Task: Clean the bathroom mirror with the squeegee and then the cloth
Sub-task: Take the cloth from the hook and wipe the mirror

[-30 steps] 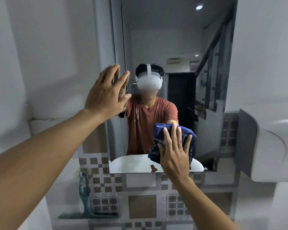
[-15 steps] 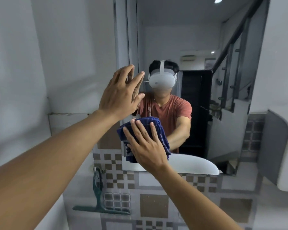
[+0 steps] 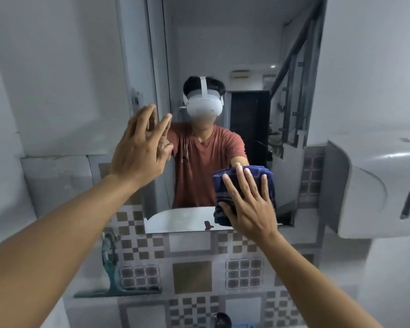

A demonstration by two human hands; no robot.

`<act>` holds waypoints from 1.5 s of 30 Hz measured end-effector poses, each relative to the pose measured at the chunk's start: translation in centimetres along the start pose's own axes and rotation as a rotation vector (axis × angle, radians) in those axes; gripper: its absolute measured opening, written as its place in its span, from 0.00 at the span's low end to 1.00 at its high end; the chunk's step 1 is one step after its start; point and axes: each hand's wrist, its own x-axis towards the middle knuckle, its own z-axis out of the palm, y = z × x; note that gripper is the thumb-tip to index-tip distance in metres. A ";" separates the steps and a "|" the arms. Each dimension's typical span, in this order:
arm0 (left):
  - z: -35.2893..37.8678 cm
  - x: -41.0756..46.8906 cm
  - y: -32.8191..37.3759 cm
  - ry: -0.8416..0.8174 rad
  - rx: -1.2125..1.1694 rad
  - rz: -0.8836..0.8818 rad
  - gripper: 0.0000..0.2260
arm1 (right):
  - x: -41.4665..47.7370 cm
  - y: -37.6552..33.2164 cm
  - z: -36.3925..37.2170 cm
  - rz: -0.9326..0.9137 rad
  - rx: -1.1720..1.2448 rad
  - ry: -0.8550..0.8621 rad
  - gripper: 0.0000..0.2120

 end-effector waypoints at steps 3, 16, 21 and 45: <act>0.0 -0.1 -0.1 0.014 -0.003 0.000 0.28 | -1.5 2.7 0.2 0.116 -0.004 0.029 0.33; 0.1 -0.1 -0.7 0.035 0.044 0.026 0.28 | -9.4 3.0 4.4 0.077 -0.034 0.034 0.31; -0.1 0.1 -0.8 0.025 0.061 0.034 0.29 | -8.1 0.6 5.5 -0.205 -0.100 -0.007 0.35; -1.5 0.2 -3.2 -0.034 0.095 0.161 0.27 | 1.9 -16.6 6.2 -0.665 0.067 -0.020 0.24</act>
